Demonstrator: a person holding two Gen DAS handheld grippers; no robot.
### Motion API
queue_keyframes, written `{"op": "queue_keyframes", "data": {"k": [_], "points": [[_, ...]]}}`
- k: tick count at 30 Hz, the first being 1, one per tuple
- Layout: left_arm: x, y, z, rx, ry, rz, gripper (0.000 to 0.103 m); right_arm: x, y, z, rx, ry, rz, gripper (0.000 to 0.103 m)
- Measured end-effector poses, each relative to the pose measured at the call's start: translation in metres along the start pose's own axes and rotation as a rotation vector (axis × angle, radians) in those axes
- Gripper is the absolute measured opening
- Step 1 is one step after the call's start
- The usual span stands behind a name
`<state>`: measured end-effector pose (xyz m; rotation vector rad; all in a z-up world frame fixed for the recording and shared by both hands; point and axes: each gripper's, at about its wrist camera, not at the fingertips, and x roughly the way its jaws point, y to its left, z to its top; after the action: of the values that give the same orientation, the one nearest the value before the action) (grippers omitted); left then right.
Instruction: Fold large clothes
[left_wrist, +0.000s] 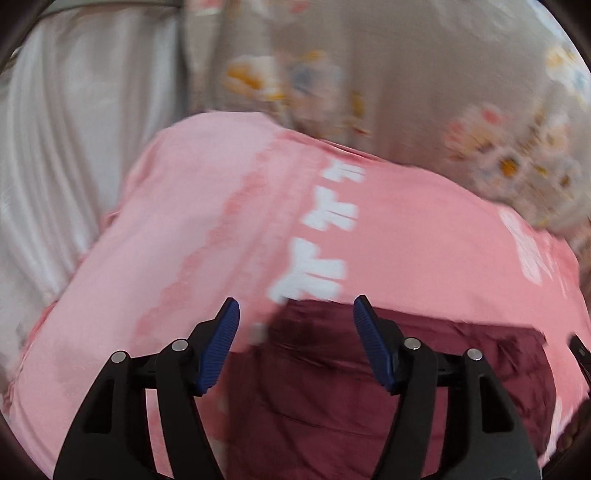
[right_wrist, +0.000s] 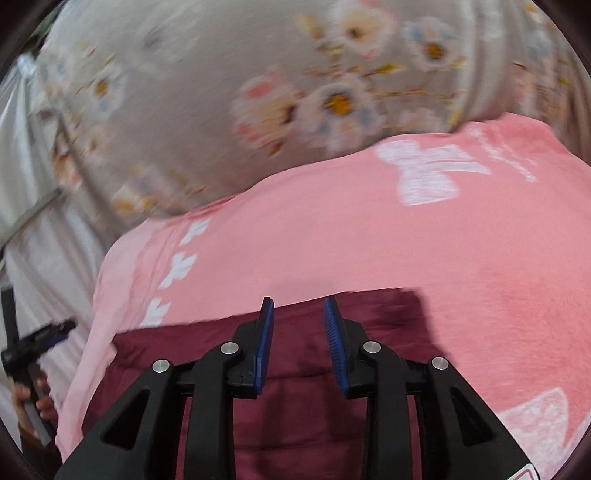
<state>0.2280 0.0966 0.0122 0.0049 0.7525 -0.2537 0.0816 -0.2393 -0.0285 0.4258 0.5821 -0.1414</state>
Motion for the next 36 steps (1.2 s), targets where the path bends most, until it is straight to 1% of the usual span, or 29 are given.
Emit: {"op": "queue_keyframes", "data": {"k": [2, 5, 7, 9, 11, 13, 17, 21, 28, 36], "points": [[0.006, -0.042, -0.010, 0.080, 0.038, -0.047, 0.062, 0.020, 0.030, -0.008, -0.078, 0.054, 0.017, 0.029], [0.033, -0.094, -0.030, 0.174, 0.099, -0.072, 0.062, 0.047, 0.061, -0.019, -0.188, 0.112, -0.031, 0.029], [0.053, -0.113, -0.040, 0.198, 0.135, -0.077, 0.061, 0.063, 0.067, -0.023, -0.214, 0.134, -0.073, 0.029], [0.073, -0.123, -0.047, 0.191, 0.168, -0.079, 0.061, 0.073, 0.063, -0.025, -0.205, 0.147, -0.105, 0.021], [0.087, -0.126, -0.050, 0.176, 0.183, -0.065, 0.060, 0.082, 0.057, -0.026, -0.182, 0.165, -0.101, 0.007], [0.097, -0.125, -0.053, 0.163, 0.179, -0.049, 0.061, 0.091, 0.051, -0.029, -0.164, 0.174, -0.104, 0.006], [0.110, -0.116, -0.058, 0.133, 0.174, -0.047, 0.062, 0.110, 0.039, -0.037, -0.119, 0.210, -0.081, 0.005], [0.114, -0.120, -0.062, 0.148, 0.140, -0.020, 0.065, 0.121, 0.038, -0.044, -0.113, 0.222, -0.076, 0.005], [0.118, -0.123, -0.068, 0.163, 0.108, 0.004, 0.067, 0.127, 0.037, -0.048, -0.111, 0.225, -0.073, 0.004], [0.120, -0.128, -0.070, 0.185, 0.090, 0.038, 0.068, 0.128, 0.036, -0.048, -0.119, 0.221, -0.079, 0.004]]}}
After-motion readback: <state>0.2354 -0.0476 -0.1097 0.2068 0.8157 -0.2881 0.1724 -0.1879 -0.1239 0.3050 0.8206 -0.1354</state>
